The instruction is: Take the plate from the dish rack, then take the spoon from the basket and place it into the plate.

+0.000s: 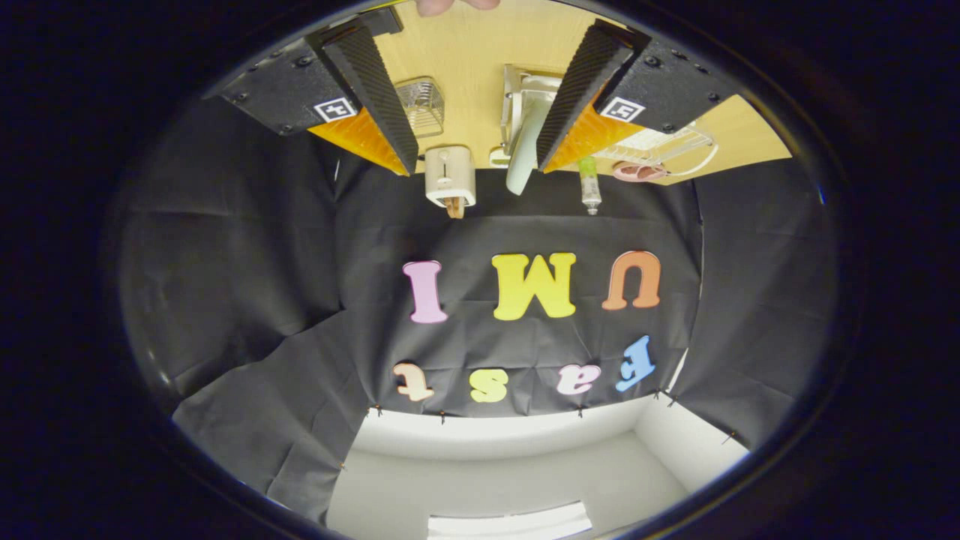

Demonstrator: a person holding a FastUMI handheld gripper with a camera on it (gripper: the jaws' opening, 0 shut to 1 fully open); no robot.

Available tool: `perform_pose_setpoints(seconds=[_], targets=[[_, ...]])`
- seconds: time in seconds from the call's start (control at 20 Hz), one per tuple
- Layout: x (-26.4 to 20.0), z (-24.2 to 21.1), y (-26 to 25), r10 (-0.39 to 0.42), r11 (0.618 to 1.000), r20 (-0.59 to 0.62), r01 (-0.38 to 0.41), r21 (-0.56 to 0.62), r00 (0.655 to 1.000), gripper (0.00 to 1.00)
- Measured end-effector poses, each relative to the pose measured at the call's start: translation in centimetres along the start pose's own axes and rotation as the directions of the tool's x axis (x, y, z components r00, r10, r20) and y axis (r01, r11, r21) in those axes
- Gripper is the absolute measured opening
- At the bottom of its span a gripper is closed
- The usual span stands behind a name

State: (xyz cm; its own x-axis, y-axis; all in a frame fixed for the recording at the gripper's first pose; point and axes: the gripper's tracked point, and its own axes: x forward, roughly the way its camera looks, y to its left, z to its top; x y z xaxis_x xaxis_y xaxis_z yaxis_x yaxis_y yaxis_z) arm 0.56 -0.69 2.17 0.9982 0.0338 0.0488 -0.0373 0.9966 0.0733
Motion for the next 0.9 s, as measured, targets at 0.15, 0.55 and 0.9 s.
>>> perform_pose_setpoints(seconds=[0.15, 0.55, 0.9], targets=[[1.9, 1.1, -0.4, 0.033, 0.999, -0.055, -0.034, -0.026, 0.998, 1.00], [10.5, 4.9, 1.2, 0.176, 0.984, -0.281, -0.177, 0.022, 0.943, 1.00], [16.7, 1.9, 4.9, 0.220, 0.970, -0.505, -0.241, 0.024, 0.835, 1.00]])
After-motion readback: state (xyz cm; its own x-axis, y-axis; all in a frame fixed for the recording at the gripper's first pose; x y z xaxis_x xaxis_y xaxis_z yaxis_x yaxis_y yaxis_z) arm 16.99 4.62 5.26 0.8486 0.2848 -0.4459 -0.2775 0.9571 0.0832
